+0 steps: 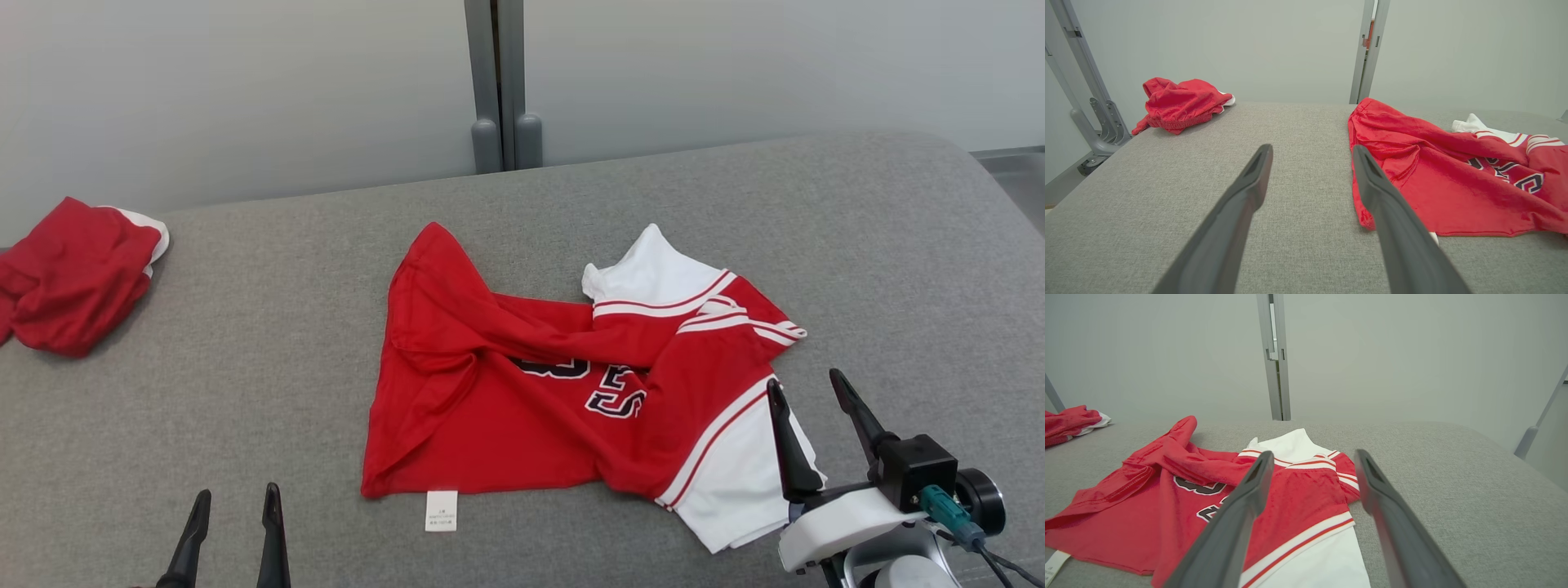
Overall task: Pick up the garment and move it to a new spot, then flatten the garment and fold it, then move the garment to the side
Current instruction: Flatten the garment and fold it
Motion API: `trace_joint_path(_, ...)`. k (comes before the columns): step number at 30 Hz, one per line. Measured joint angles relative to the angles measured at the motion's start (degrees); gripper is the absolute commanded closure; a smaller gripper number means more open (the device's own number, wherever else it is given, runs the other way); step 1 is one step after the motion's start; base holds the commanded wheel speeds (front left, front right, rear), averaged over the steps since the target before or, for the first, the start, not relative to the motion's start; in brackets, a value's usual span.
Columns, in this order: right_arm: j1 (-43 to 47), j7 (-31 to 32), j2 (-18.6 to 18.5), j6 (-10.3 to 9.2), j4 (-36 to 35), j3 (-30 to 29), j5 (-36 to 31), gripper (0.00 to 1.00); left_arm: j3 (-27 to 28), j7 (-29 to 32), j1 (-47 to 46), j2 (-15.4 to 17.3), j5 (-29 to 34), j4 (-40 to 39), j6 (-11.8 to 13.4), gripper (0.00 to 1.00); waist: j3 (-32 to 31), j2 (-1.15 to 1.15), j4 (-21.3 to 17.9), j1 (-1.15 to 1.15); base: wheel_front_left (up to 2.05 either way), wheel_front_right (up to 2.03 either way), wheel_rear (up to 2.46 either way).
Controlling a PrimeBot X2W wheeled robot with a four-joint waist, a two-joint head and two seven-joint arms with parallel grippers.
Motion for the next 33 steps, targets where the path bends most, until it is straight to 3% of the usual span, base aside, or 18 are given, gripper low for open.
trace_joint_path(7,-0.14,0.0,0.0,0.0,0.15,0.34,0.3,0.0,0.24,0.0,0.02,-0.42,0.54,0.41,-0.59,0.0,0.3,0.0,-0.42,0.0,0.0,0.0,0.0)
trace_joint_path(14,-1.11,0.47,-0.07,0.0,5.28,-2.58,-2.69,0.0,-5.59,0.46,-0.28,-0.57,0.81,5.45,-0.74,0.0,0.32,0.0,-1.52,0.0,0.0,0.0,0.0)
trace_joint_path(23,-2.79,16.73,-0.49,0.0,11.15,-1.31,-7.3,0.0,-9.24,8.59,-5.17,1.13,-0.13,8.45,-0.92,0.0,2.85,0.0,-2.79,0.0,0.0,0.0,0.0)
trace_joint_path(27,-3.62,19.73,-0.45,0.0,12.29,-2.07,-7.3,0.0,-10.01,9.94,-7.38,1.16,-0.62,9.95,-0.94,0.0,4.55,0.0,-3.2,0.0,0.0,0.0,0.0)
trace_joint_path(33,-5.19,19.01,-0.33,0.0,13.43,-2.1,-7.47,0.0,-10.74,10.83,-9.5,2.43,-0.68,13.25,-0.99,0.0,6.56,0.0,-3.86,0.0,0.0,0.0,0.0)
